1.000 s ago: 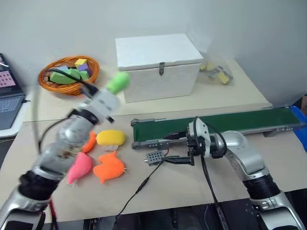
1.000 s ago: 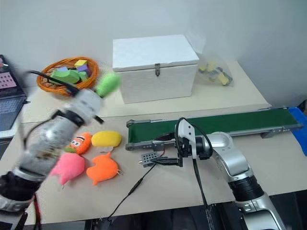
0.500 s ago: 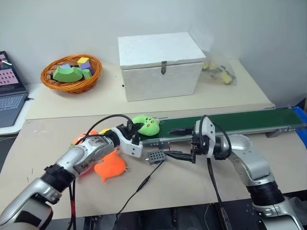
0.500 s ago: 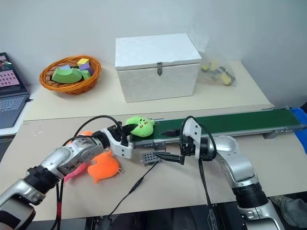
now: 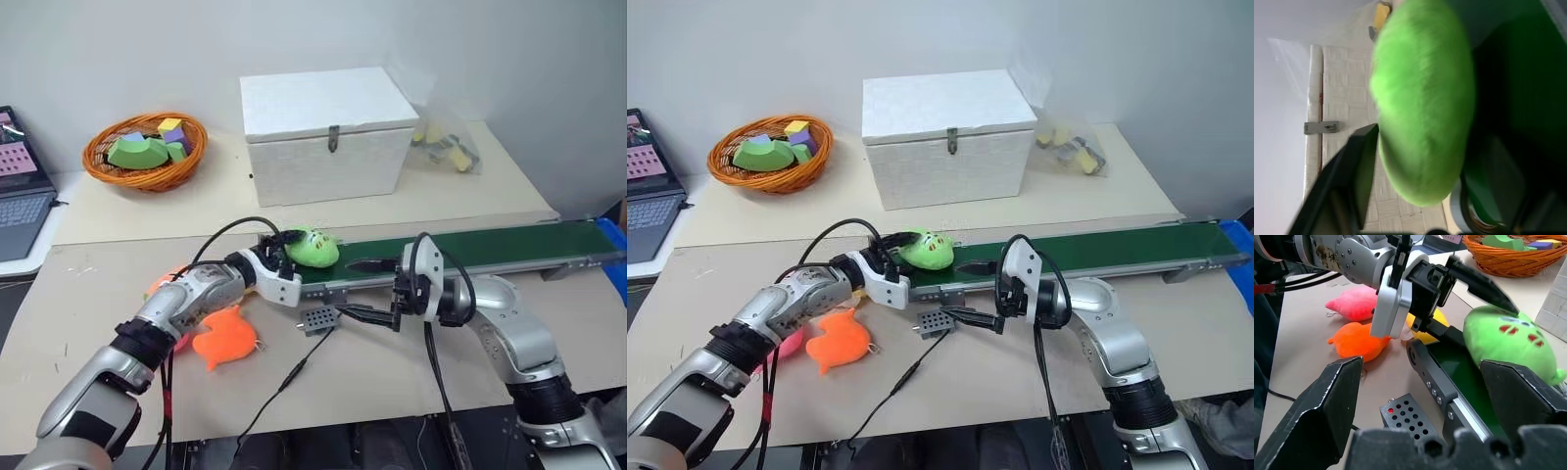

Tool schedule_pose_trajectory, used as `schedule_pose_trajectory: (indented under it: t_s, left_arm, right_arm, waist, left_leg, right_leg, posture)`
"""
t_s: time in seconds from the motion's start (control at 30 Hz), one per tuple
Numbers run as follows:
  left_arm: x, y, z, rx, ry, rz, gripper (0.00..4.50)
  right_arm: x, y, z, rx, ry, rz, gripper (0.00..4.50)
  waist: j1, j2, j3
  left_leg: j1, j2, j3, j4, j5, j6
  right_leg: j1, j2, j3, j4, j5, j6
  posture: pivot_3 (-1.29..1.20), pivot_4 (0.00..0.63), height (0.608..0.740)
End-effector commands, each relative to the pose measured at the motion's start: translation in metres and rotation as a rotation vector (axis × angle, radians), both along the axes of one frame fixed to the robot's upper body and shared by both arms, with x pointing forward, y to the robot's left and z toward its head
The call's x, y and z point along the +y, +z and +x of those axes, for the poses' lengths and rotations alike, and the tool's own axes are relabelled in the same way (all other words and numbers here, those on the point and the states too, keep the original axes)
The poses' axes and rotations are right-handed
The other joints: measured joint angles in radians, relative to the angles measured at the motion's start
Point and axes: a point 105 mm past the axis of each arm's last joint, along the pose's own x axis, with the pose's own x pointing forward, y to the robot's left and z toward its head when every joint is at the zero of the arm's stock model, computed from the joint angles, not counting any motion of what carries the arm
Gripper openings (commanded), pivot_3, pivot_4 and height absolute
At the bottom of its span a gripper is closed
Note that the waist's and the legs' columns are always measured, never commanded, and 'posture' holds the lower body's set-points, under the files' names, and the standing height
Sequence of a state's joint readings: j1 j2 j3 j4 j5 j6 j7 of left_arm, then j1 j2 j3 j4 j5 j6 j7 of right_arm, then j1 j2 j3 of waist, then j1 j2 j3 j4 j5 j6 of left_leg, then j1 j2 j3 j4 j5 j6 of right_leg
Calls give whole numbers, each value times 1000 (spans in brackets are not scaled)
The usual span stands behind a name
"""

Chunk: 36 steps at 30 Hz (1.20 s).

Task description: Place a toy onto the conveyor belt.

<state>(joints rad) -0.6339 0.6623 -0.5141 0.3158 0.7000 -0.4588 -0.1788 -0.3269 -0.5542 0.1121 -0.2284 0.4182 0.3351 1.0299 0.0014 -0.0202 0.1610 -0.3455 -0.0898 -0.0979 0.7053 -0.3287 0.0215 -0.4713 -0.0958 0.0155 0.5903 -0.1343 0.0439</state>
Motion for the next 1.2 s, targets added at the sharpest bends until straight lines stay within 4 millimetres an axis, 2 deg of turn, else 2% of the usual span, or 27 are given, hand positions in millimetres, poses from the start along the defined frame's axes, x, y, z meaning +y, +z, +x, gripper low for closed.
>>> schedule_pose_trajectory:
  t_s: [0.03, 0.17, 0.3, 0.43, 0.5, 0.7, 0.87, 0.93, 1.1, 1.2]
  left_arm:
    - [11, -4, 2, 36, 35, 11, 4480]
    - [15, -2, 0, 36, 48, 20, 4480]
    - [26, -3, -8, 138, 92, -13, 4480]
    - [42, -4, -21, 398, 169, -135, 4480]
    - [54, -2, -36, 544, 188, -165, 4480]
    - [80, 9, -63, 802, 225, -316, 4480]
    - [87, 55, -56, 885, 85, -849, 4480]
    - [89, 69, -55, 886, 29, -985, 4480]
    - [80, 84, -65, 935, -64, -1077, 4480]
    - [72, 83, -74, 1012, -96, -1054, 4480]
  right_arm:
    - [2, 15, 0, -43, 11, 34, 4500]
    - [2, 15, -1, -42, 16, 33, 4500]
    - [2, 15, 0, -41, 17, 32, 4500]
    - [2, 14, 0, -37, 18, 28, 4500]
    - [1, 14, 0, -35, 16, 26, 4500]
    - [1, 12, -1, -29, 18, 22, 4500]
    - [-1, 12, 1, -27, 15, 22, 4500]
    - [-1, 13, 1, -26, 16, 22, 4500]
    - [-3, 12, 1, -22, 13, 17, 4500]
    - [-4, 12, 1, -20, 12, 17, 4500]
  waist:
    - [-2, 0, 0]
    - [-10, 0, 0]
    - [-18, 0, 0]
    - [-19, 0, 0]
    - [-23, 0, 0]
    - [-23, 0, 0]
    - [-8, 0, 0]
    - [-9, 0, 0]
    - [-18, 0, 0]
    - [-16, 0, 0]
  left_leg:
    - [1, 0, 0, 0, 0, 0]
    - [2, 0, 1, 0, 0, 0]
    - [3, 1, 2, 0, 0, 0]
    - [3, 1, 2, 0, 0, 1]
    - [4, 1, 2, 0, -1, 1]
    - [6, 1, 3, 0, -1, 2]
    - [6, 1, 3, 0, -1, 2]
    - [6, 1, 3, 1, -1, 2]
    - [7, 1, 3, 1, -1, 2]
    - [8, 1, 3, 1, -1, 2]
  right_leg:
    - [0, 0, 0, 1, 0, 0]
    - [1, 0, 1, 2, 0, 0]
    - [0, 0, 1, 3, 0, 0]
    - [0, 0, 1, 3, 0, 0]
    - [0, 0, 1, 3, 0, 0]
    - [1, 1, 1, 4, 0, 0]
    - [2, 0, 1, 3, 0, 0]
    - [3, 0, 0, 3, 0, 0]
    - [4, 0, 1, 3, 0, 0]
    - [5, 0, 1, 3, 0, 0]
  posture:
    - [0, 150, 740]
    - [0, 150, 740]
    - [0, 150, 740]
    - [0, 150, 740]
    - [0, 150, 740]
    - [0, 150, 740]
    - [0, 150, 740]
    - [0, 150, 740]
    - [0, 150, 740]
    - [0, 150, 740]
